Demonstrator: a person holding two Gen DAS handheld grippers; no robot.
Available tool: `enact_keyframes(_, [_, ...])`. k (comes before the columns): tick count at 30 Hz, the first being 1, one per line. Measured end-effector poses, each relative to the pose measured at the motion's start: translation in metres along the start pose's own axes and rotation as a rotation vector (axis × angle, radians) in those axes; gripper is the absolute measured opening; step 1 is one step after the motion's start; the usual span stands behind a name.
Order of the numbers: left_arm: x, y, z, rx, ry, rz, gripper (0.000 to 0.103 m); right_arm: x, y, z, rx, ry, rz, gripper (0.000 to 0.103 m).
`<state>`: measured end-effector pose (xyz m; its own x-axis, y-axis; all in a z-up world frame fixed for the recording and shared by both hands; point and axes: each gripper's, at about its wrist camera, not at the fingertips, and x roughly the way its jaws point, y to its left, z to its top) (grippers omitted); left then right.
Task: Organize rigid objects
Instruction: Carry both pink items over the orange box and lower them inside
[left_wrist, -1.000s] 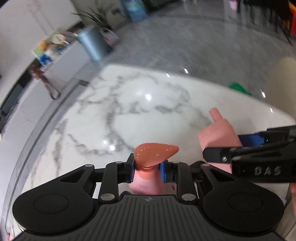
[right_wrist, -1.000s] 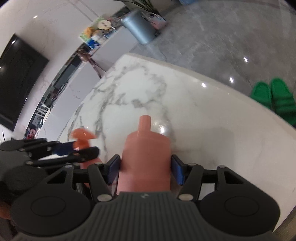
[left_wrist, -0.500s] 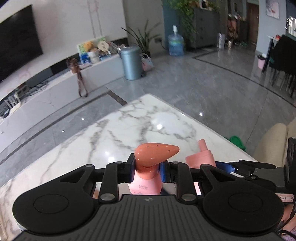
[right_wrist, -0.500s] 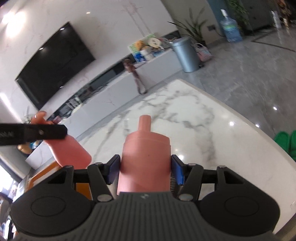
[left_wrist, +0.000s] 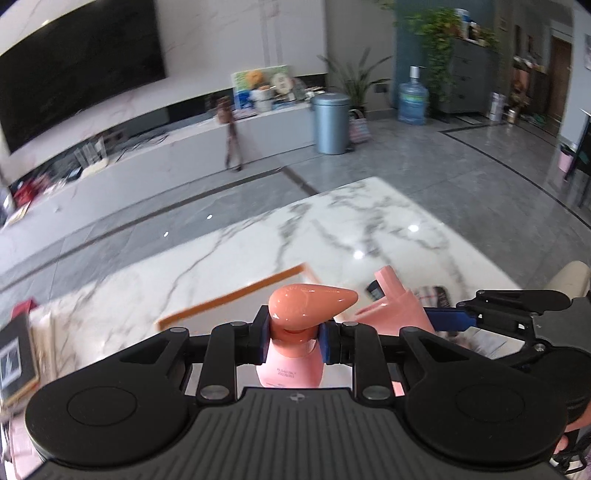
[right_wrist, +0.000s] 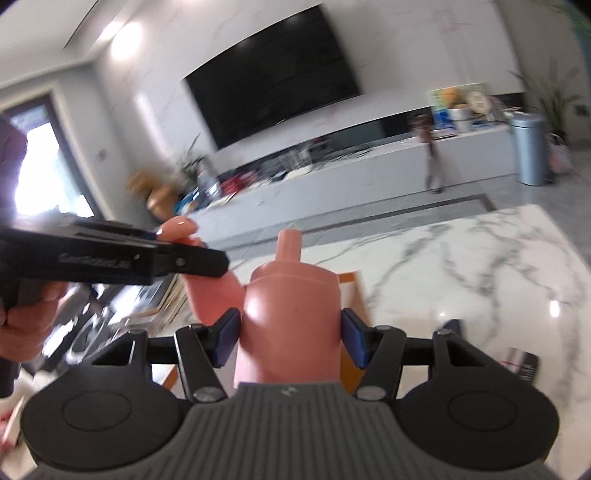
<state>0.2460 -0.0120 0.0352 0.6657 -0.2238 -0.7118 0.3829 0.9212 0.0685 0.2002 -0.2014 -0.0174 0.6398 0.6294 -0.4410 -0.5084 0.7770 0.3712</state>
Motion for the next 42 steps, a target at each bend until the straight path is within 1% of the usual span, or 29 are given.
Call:
enact_keyframes(6, [0.010, 0.044, -0.033, -0.066, 0.039, 0.007, 0.028, 0.044, 0.036, -0.008, -0.117, 0.109, 0.025, 0.060])
enact_keyframes(9, [0.021, 0.061, -0.046, -0.080, 0.058, 0.003, 0.028, 0.069, 0.042, -0.010, -0.153, 0.157, 0.026, 0.060])
enact_keyframes(12, [0.030, 0.074, -0.058, -0.088, 0.073, -0.012, 0.028, 0.089, 0.058, -0.016, -0.188, 0.195, 0.028, 0.060])
enact_keyframes(16, [0.040, 0.086, -0.069, -0.074, 0.084, -0.036, 0.028, 0.109, 0.066, -0.021, -0.229, 0.242, 0.024, 0.060])
enact_keyframes(21, [0.058, 0.100, -0.077, -0.067, 0.102, -0.063, 0.028, 0.141, 0.059, -0.023, -0.268, 0.317, 0.012, 0.060])
enact_keyframes(23, [0.064, 0.103, -0.079, -0.061, 0.114, -0.064, 0.028, 0.152, 0.066, -0.023, -0.293, 0.344, 0.007, 0.060])
enact_keyframes(26, [0.072, 0.107, -0.078, -0.047, 0.107, -0.077, 0.028, 0.166, 0.067, -0.020, -0.316, 0.383, 0.007, 0.060])
enact_keyframes(30, [0.083, 0.107, -0.068, -0.026, 0.092, -0.081, 0.028, 0.186, 0.060, -0.017, -0.367, 0.421, -0.042, 0.060])
enact_keyframes(33, [0.096, 0.105, -0.062, -0.006, 0.089, -0.078, 0.028, 0.200, 0.047, -0.014, -0.352, 0.456, -0.046, 0.060])
enact_keyframes(35, [0.106, 0.105, -0.059, 0.007, 0.101, -0.078, 0.028, 0.210, 0.041, -0.013, -0.354, 0.475, -0.064, 0.060])
enact_keyframes(38, [0.118, 0.104, -0.056, 0.033, 0.119, -0.070, 0.028, 0.221, 0.036, -0.011, -0.363, 0.480, -0.093, 0.060])
enact_keyframes(42, [0.127, 0.105, -0.056, 0.040, 0.126, -0.035, 0.029, 0.234, 0.029, -0.006, -0.331, 0.496, -0.092, 0.060])
